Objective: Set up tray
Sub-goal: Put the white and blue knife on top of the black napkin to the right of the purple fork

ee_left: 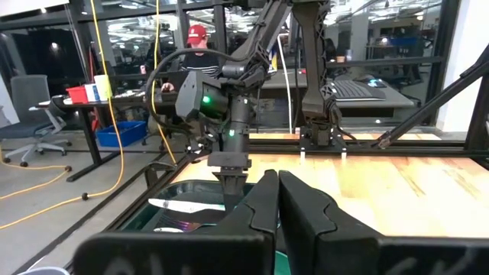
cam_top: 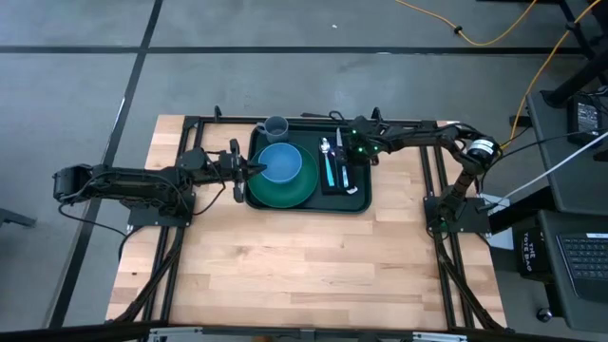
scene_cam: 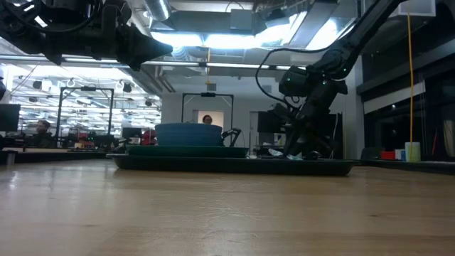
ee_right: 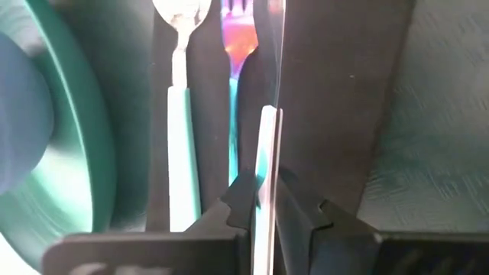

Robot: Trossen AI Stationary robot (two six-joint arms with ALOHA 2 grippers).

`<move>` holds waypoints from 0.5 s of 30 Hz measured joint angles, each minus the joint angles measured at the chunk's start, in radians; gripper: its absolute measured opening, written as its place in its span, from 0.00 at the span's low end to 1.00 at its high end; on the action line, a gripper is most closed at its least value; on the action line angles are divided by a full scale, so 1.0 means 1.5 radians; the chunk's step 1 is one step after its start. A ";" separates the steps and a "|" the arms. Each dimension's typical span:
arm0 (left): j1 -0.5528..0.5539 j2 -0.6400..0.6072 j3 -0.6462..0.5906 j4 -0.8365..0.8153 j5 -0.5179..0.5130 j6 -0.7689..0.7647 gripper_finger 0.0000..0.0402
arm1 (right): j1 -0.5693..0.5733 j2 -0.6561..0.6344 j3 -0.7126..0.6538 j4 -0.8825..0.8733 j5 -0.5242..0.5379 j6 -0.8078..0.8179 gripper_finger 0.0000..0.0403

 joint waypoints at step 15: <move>0.000 0.000 0.000 0.000 0.000 0.000 0.02 | -0.009 0.000 0.000 -0.043 0.006 0.025 0.09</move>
